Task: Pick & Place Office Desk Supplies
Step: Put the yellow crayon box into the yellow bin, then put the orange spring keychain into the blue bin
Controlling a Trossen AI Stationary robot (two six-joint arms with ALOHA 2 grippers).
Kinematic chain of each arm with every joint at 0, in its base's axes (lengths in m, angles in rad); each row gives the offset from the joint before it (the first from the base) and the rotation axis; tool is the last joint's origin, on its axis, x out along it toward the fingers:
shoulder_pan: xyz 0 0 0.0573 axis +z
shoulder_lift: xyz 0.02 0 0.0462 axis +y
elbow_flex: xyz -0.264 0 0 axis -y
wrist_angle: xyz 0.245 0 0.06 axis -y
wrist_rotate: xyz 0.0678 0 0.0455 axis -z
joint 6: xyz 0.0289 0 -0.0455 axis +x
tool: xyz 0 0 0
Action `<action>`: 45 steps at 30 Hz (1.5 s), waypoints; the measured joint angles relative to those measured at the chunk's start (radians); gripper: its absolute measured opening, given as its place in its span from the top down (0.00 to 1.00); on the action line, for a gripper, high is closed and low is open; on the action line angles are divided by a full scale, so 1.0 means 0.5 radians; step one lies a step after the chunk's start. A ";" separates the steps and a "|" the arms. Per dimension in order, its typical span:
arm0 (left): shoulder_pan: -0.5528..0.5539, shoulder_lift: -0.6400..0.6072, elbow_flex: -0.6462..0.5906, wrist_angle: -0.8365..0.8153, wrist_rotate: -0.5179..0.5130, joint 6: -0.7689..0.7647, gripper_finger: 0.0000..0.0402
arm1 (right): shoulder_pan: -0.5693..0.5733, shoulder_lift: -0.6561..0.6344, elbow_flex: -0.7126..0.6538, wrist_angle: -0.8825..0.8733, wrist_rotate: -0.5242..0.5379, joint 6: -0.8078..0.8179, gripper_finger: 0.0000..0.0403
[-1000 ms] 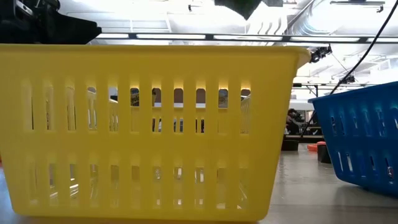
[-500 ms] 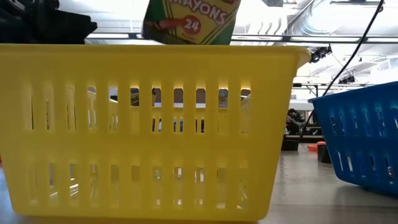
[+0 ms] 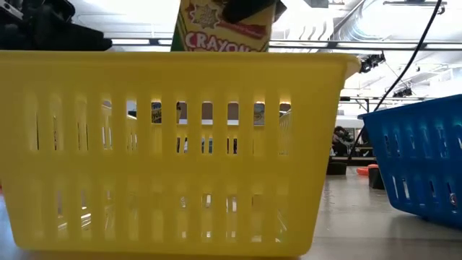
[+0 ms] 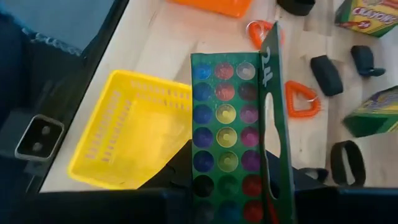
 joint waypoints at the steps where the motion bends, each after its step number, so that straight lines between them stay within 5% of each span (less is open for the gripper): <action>1: -0.027 0.060 0.001 0.059 -0.022 -0.001 0.81 | 0.002 0.026 0.001 0.063 0.001 0.024 0.80; 10: -0.258 0.589 0.124 0.358 -0.285 -0.046 0.69 | -0.003 0.138 -0.007 0.076 -0.071 0.071 0.78; 16: -0.343 0.923 0.356 0.360 -0.288 0.067 0.55 | -0.014 0.131 -0.001 0.078 -0.070 0.094 0.62; 21: -0.385 1.112 0.473 0.365 -0.302 0.137 0.53 | -0.012 0.130 0.000 0.069 -0.074 0.099 0.51; 29: -0.501 1.193 0.561 0.342 -0.320 0.080 0.53 | 0.066 0.070 -0.003 0.167 0.258 -0.189 0.46; 39: -0.732 1.408 1.039 -0.762 -0.611 -0.208 0.53 | 0.351 -0.198 0.003 0.059 0.694 -0.101 0.45; 45: -0.659 1.827 1.160 -0.950 -0.616 -0.276 0.53 | 0.537 -0.223 -0.002 -0.138 0.796 0.212 0.45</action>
